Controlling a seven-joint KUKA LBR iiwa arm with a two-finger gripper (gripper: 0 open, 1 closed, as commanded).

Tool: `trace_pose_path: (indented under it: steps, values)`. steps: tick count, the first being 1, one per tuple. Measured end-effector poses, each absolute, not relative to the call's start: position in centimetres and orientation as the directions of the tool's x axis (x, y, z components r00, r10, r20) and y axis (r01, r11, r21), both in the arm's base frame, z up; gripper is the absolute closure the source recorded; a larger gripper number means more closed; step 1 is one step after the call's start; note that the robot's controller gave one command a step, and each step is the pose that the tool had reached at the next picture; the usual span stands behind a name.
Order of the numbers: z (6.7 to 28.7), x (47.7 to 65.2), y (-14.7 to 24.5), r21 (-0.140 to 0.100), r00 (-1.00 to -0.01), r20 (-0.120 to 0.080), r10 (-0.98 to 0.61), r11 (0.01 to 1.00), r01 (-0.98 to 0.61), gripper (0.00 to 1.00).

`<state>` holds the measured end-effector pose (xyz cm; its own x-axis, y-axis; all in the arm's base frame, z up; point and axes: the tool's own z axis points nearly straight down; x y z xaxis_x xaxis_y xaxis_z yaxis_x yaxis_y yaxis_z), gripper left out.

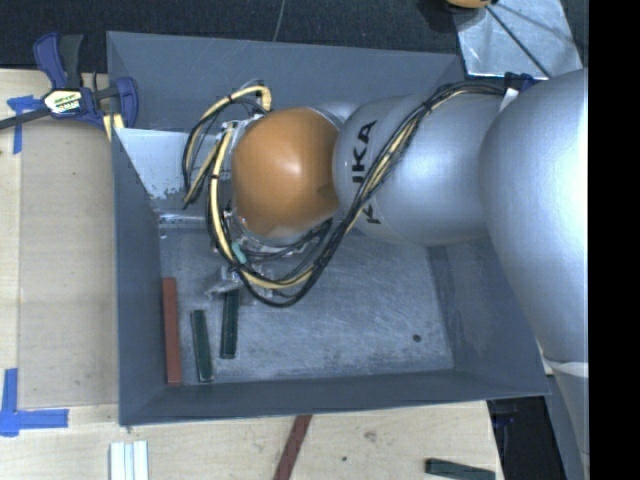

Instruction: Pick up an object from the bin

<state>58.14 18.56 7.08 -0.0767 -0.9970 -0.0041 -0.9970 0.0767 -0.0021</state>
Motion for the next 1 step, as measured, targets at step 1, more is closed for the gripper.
trace_pose_path:
  steps: [1]
  values:
    - [7.10, 58.14, 18.55, -0.002, -0.077, -0.004, -0.997, 0.077, -0.997, 1.00]
